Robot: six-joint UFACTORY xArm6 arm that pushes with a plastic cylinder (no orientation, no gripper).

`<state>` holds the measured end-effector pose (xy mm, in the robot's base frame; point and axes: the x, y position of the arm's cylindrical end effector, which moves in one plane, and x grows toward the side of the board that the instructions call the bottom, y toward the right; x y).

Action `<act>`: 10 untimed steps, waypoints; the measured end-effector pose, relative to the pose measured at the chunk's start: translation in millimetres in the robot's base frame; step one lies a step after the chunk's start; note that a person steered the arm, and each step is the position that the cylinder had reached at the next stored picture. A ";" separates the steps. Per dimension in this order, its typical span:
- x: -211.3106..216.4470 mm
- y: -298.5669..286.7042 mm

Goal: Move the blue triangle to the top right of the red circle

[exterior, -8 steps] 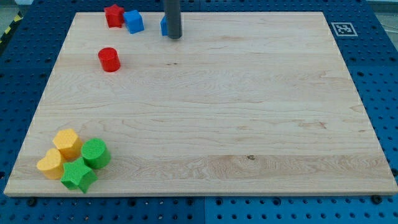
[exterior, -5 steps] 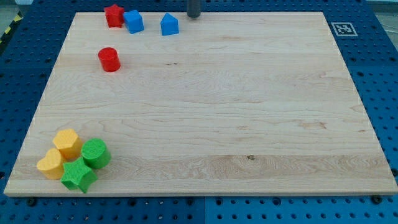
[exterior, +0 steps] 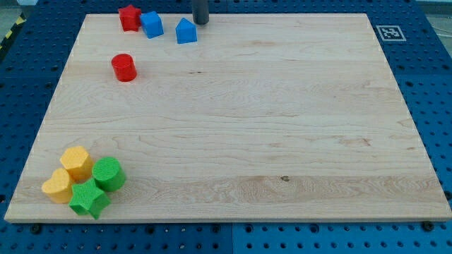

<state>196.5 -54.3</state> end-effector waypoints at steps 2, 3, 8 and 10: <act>24.1 -8.5; 39.2 -15.4; 102.4 -71.2; 125.4 -71.2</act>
<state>322.0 -125.5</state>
